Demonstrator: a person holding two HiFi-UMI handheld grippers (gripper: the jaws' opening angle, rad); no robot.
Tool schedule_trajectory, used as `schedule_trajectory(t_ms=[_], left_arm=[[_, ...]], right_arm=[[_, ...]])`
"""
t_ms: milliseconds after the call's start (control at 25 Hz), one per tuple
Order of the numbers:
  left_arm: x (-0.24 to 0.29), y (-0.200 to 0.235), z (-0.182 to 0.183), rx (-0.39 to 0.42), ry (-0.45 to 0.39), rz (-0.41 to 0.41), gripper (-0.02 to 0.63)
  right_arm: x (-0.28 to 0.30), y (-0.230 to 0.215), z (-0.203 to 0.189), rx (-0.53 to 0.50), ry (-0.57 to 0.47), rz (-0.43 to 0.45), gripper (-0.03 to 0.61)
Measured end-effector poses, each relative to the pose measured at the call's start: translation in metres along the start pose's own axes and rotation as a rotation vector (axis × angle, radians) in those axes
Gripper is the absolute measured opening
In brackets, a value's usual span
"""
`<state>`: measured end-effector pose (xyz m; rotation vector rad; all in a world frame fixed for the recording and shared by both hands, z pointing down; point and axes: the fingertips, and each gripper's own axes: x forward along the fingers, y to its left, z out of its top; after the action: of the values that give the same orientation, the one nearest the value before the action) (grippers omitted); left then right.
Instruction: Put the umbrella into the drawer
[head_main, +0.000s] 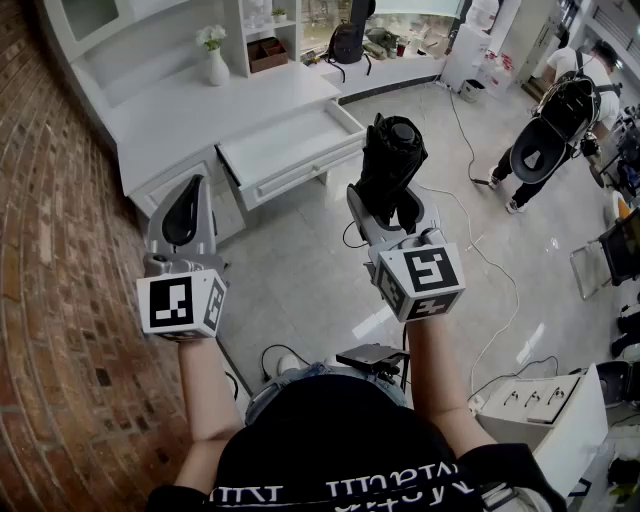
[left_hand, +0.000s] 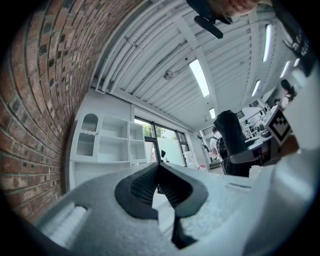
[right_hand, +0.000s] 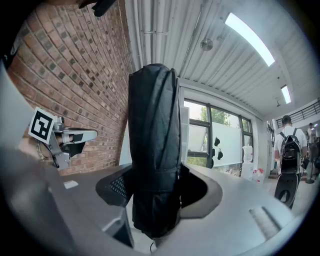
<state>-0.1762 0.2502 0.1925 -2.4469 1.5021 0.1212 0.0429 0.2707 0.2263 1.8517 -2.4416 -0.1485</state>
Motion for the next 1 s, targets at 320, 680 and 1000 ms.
schedule_trajectory(t_ms=[320, 680, 1000], left_arm=[[0.01, 0.002, -0.006, -0.002, 0.008, 0.005, -0.006], [0.022, -0.033, -0.005, 0.029, 0.005, -0.001, -0.006], [0.028, -0.058, -0.009, 0.026, 0.01, 0.035, -0.006]], right_arm=[[0.004, 0.007, 0.008, -0.061, -0.041, 0.043, 0.256], [-0.002, -0.024, -0.002, -0.072, -0.03, 0.064, 0.256], [0.0, -0.059, -0.011, -0.057, -0.032, 0.082, 0.255]])
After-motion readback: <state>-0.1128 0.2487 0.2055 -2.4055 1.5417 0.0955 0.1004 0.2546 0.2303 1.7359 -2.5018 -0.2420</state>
